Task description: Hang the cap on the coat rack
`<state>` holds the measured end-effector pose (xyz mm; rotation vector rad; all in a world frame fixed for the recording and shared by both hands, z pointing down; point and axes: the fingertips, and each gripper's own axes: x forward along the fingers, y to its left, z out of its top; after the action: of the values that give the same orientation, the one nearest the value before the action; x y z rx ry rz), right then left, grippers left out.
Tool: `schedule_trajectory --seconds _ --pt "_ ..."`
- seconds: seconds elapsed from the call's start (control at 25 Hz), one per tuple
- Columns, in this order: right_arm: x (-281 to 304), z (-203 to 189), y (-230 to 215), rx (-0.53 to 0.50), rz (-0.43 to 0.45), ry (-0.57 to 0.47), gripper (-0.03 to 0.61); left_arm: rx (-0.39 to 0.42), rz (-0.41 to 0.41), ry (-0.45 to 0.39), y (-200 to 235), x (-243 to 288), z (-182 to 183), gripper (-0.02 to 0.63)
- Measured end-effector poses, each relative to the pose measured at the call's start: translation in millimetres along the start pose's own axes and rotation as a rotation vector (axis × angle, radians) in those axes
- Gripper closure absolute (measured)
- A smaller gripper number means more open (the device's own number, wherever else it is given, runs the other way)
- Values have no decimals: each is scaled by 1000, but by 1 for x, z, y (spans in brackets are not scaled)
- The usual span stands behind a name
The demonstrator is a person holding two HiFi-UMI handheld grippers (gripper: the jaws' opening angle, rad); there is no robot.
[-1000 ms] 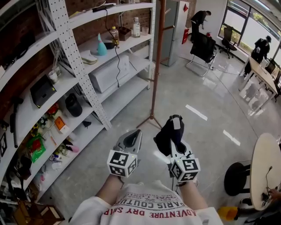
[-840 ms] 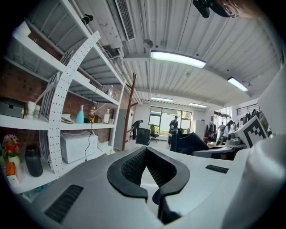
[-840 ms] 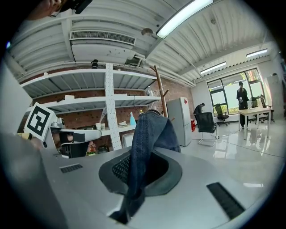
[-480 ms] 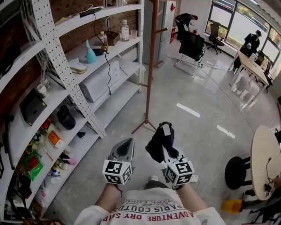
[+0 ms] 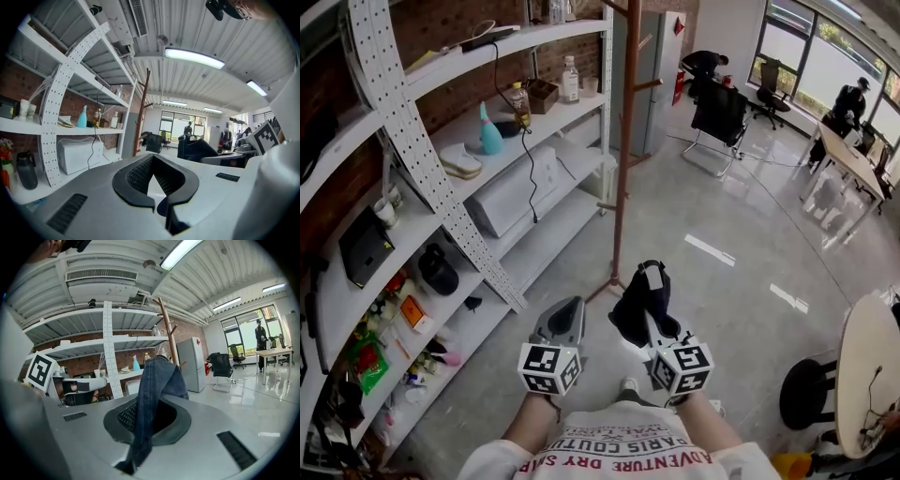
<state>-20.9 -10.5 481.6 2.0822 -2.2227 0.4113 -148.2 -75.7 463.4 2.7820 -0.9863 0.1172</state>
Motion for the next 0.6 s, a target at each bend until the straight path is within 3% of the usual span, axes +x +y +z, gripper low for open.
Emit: schedule_trajectory --seconds 0.4,0.6 --pt "65 55 -98 -77 72 -41 558 43 31 -58 -13 123 38 609" --pt "92 72 -131 -84 84 -54 558 108 22 -59 -19 166 48 609"
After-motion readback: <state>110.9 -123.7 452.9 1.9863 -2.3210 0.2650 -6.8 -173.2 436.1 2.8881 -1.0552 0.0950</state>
